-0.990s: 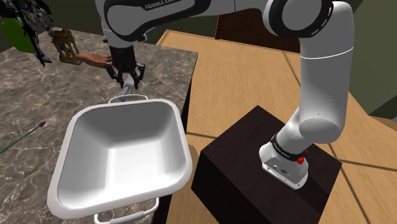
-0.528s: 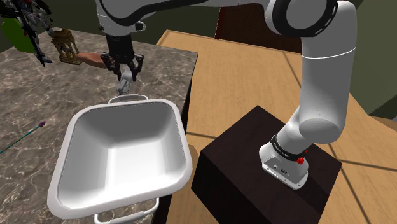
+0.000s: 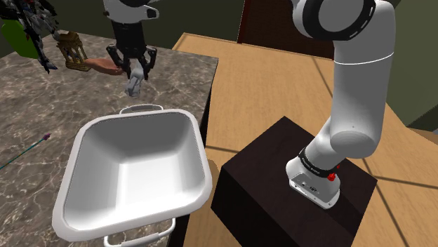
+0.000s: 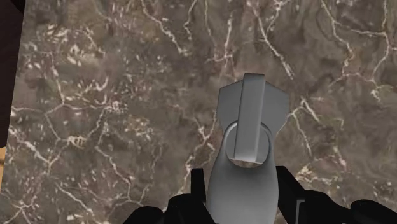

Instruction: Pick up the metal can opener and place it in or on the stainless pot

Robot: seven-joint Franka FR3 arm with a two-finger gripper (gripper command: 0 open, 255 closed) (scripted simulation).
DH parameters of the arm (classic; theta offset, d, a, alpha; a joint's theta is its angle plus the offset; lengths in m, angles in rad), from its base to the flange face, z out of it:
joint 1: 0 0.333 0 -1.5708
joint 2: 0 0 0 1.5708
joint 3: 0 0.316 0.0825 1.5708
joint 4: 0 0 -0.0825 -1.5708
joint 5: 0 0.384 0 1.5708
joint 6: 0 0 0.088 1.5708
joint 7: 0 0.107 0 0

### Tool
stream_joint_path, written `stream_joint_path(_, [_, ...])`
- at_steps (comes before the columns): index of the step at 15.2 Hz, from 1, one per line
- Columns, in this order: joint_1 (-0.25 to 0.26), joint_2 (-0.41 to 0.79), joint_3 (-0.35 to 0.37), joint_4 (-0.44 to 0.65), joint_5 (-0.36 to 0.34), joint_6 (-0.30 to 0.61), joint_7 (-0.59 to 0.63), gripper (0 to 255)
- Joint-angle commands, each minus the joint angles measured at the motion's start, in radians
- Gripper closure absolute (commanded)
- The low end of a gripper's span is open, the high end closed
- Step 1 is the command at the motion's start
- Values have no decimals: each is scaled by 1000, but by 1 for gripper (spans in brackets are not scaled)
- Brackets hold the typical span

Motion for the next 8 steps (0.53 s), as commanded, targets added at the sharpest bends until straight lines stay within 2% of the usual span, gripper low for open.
stream_joint_path(1, [4,0,1,28,0,-28,2,255])
stream_joint_path(8, [22,12,2,144,-4,-129,6,255])
